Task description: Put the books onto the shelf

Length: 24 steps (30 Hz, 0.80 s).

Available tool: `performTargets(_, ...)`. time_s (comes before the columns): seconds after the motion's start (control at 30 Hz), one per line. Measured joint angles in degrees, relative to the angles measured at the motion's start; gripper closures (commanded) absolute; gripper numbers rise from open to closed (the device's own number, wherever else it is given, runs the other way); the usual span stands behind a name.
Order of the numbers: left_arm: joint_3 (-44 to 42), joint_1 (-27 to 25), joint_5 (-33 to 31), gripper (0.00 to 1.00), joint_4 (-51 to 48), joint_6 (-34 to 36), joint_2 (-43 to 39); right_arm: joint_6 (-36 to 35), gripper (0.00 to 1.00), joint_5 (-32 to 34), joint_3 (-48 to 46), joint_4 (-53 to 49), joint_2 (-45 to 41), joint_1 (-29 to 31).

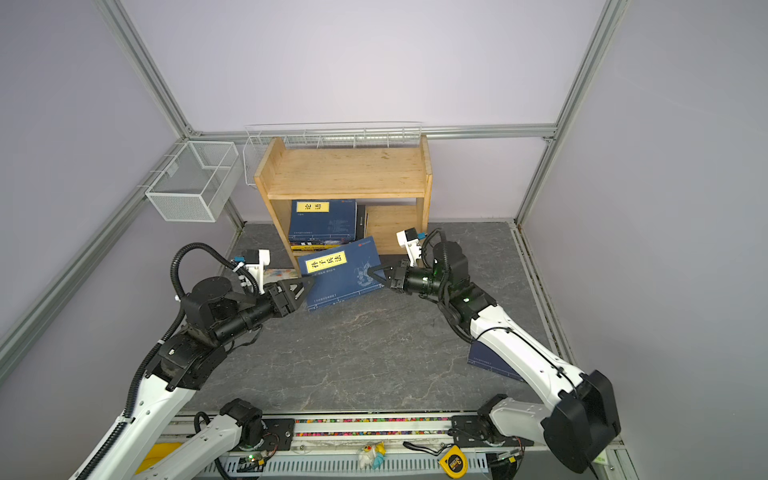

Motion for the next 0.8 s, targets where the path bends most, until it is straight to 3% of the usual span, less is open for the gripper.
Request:
performTargets(0.13, 4.31, 0.0, -1.05, 0.15, 0.61, 0.48, 0.48, -6.14, 0.88, 3.1, 6.03, -7.32, -4.59, -0.04)
performTargets(0.4, 10.12, -0.02, -0.04, 0.12, 5.33, 0.22, 2.36, -11.89, 0.86, 7.5, 16.2, -13.7, -4.2, -0.02)
performTargets(0.6, 10.73, -0.02, 0.92, 0.11, 8.11, -0.26, 3.54, -11.08, 0.85, 11.8, 17.59, -10.56, -2.27, 0.0)
performTargets(0.8, 10.73, -0.02, 3.67, 0.12, 10.43, -1.4, 7.15, -7.63, 0.85, 11.82, 17.59, -5.81, 1.68, 0.17)
